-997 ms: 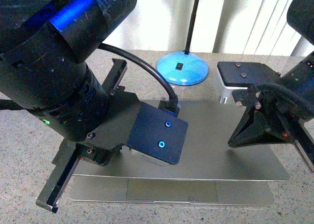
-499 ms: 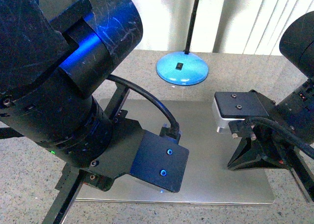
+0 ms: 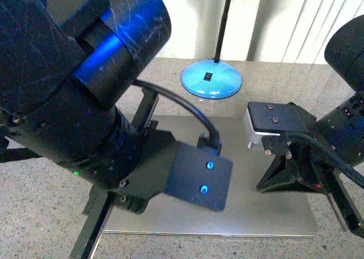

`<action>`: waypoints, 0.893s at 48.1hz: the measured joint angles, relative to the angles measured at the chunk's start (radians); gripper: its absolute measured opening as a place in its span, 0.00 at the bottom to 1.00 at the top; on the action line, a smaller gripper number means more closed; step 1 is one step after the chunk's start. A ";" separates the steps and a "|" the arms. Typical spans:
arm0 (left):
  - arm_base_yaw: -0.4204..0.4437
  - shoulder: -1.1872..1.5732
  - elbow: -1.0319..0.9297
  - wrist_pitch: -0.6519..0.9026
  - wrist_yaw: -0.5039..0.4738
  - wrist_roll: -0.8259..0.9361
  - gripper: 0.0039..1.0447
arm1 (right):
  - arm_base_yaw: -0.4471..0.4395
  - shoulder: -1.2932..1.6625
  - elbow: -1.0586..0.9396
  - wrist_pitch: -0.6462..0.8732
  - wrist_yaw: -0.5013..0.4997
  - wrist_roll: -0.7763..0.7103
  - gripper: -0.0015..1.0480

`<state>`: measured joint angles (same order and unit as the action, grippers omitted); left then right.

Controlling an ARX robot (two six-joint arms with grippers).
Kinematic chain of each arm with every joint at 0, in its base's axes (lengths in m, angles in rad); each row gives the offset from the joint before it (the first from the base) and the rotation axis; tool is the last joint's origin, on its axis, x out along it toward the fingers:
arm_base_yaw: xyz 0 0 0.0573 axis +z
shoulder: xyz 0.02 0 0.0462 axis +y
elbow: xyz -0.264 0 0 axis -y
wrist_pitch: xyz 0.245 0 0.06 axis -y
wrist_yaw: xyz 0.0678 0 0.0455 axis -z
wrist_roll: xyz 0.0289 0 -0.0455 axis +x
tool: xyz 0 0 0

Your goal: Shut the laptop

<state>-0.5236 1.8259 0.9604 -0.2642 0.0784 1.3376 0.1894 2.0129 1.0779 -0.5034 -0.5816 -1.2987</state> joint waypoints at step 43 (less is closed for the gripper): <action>0.558 -0.613 -0.235 0.531 0.230 -0.780 0.03 | -0.136 -0.581 -0.322 1.069 0.250 0.846 0.03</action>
<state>0.0345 1.2129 0.7258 0.2668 0.3084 0.5571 0.0532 1.4323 0.7555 0.5655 -0.3313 -0.4522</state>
